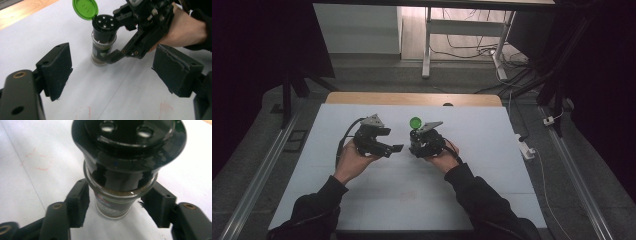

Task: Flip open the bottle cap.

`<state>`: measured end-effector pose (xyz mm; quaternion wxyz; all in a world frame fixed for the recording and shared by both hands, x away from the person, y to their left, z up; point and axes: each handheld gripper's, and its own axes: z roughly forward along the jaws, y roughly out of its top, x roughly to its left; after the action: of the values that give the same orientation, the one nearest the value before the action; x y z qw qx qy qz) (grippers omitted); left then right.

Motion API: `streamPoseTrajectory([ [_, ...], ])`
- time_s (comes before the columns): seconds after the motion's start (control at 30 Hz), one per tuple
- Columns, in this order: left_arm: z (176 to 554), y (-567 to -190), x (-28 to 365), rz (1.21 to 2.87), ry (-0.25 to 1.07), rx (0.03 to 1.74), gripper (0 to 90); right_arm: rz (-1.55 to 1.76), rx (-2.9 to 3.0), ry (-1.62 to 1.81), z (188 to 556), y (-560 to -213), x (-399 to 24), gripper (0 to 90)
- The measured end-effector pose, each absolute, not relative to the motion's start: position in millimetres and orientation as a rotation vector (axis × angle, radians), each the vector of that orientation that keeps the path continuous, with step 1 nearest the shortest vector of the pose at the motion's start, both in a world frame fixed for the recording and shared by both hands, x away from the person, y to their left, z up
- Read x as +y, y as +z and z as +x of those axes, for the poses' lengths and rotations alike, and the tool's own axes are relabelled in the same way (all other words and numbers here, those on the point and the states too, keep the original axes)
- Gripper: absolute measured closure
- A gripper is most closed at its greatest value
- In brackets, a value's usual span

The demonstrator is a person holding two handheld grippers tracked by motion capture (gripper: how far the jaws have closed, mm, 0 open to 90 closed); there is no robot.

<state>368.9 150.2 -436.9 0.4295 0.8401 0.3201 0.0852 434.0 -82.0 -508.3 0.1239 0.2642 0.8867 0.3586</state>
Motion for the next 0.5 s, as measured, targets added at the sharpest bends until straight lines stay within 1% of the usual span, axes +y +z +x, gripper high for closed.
streamPoseTrajectory([
  [0.17,361,-439,154,2.1,0.208,0.81,10.7,0.794,2.594,1.078,433,-505,-83,29.7],
  [0.5,341,-441,164,2.095,0.2,0.844,5.5,0.818,2.603,1.088,425,-499,-87,24.2],
])
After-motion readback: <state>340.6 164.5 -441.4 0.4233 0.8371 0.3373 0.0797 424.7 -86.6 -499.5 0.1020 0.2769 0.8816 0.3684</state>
